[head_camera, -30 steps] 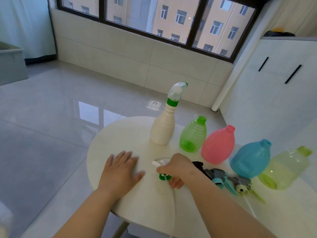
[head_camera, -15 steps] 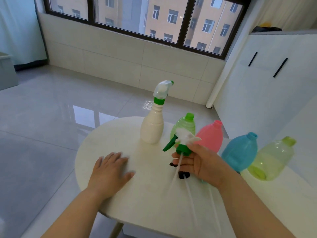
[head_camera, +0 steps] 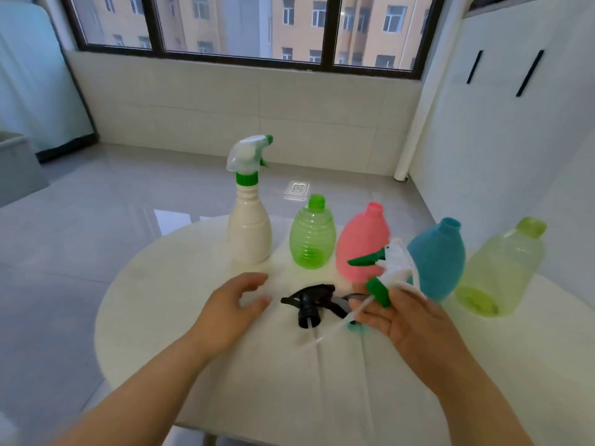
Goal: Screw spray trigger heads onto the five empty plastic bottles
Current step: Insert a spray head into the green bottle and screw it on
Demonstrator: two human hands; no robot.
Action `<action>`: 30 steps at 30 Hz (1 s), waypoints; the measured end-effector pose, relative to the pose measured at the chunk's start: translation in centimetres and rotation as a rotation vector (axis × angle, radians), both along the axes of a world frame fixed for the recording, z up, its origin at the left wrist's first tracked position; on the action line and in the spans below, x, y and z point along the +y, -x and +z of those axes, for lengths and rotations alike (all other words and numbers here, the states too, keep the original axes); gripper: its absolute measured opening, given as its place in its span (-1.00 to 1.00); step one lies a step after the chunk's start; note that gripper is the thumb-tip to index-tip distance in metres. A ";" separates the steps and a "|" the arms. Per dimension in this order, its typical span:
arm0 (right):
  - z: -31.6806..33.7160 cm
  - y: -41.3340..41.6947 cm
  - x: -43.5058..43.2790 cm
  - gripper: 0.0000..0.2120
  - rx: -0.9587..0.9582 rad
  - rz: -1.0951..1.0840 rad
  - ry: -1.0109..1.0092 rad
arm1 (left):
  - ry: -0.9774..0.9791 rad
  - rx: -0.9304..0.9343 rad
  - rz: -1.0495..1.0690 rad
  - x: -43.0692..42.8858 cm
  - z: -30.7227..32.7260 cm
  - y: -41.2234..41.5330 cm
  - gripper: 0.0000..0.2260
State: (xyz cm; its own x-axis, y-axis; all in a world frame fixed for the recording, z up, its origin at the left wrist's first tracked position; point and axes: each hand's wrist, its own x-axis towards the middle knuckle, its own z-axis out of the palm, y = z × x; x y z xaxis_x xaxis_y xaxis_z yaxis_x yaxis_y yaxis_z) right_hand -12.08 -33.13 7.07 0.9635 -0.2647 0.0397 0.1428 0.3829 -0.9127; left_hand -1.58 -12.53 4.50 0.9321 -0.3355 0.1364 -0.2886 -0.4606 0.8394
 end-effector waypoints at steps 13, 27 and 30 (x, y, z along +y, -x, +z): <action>0.3 1.0 -3.8 -0.75 -0.001 -0.245 -0.012 | 0.144 0.085 0.014 -10.4 1.4 -6.9 -0.24; 0.7 0.8 -3.7 -0.76 0.025 -0.242 -0.067 | 0.163 0.059 0.035 -11.9 0.6 -8.1 -0.20; 1.4 0.9 -3.8 -0.78 -0.022 -0.261 -0.069 | 0.217 0.012 0.068 -11.2 1.4 -7.2 -0.30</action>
State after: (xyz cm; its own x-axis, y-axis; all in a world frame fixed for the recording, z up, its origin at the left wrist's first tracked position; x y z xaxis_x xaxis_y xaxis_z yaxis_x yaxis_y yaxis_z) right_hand -12.96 -36.89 8.43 0.8613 -0.5069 0.0335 0.2646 0.3914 -0.8814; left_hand 5.64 -23.73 5.92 0.9534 -0.2361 0.1878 -0.2530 -0.2869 0.9239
